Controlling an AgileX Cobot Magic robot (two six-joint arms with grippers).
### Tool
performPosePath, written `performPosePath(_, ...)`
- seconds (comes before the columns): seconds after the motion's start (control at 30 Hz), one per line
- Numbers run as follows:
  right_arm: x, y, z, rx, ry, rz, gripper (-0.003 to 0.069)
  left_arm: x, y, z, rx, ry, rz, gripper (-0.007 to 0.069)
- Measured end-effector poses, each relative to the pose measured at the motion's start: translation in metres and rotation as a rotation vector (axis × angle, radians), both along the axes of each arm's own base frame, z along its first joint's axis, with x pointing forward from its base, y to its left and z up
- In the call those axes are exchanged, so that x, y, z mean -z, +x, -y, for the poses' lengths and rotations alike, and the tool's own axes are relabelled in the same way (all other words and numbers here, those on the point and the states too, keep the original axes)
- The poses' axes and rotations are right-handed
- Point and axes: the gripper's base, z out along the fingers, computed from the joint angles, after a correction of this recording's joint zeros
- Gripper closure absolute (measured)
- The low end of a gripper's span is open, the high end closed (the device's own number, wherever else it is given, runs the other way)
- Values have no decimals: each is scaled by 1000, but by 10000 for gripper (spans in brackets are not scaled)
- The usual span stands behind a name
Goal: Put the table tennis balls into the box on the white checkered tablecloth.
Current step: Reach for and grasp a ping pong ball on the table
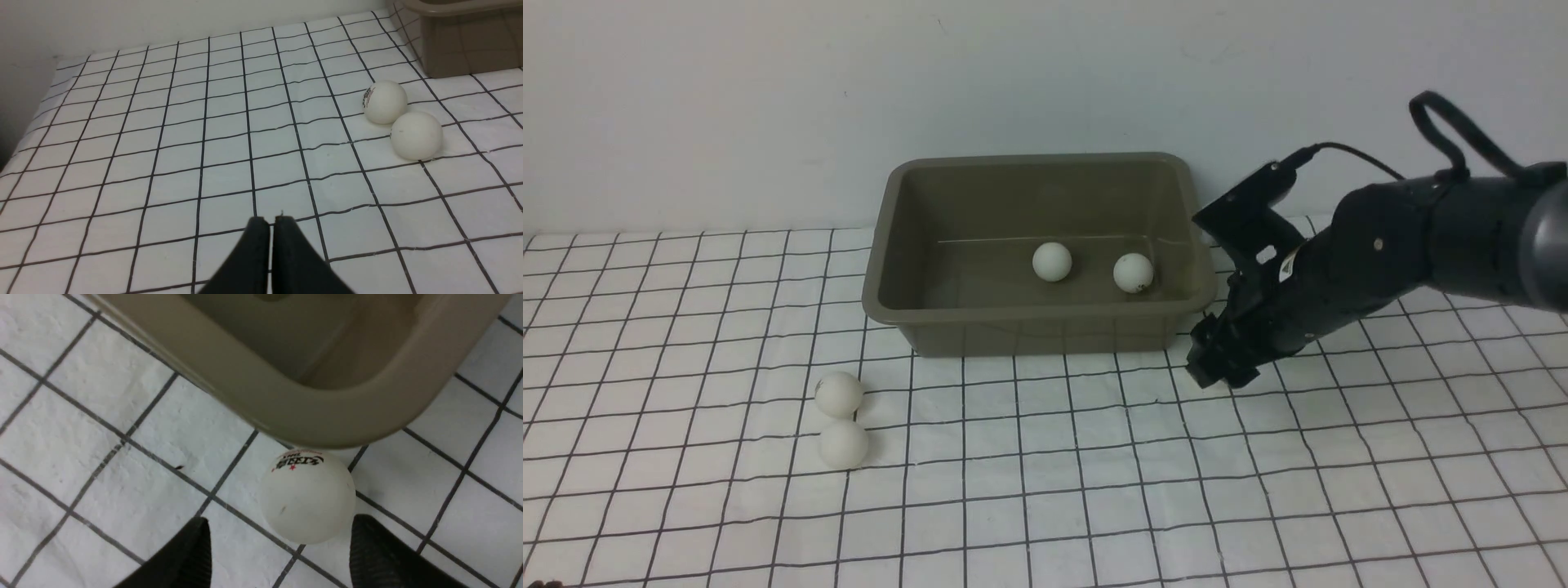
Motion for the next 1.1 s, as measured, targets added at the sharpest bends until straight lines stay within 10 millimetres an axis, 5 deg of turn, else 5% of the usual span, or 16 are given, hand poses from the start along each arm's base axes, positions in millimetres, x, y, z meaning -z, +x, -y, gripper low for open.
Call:
performPosePath(0.7, 6, 9, -2, 3, 10, 79, 239, 0, 0, 0, 0, 0, 0, 629)
performPosePath(1.1, 35, 14, -4, 20, -1, 29, 239, 0, 0, 0, 0, 0, 0, 629)
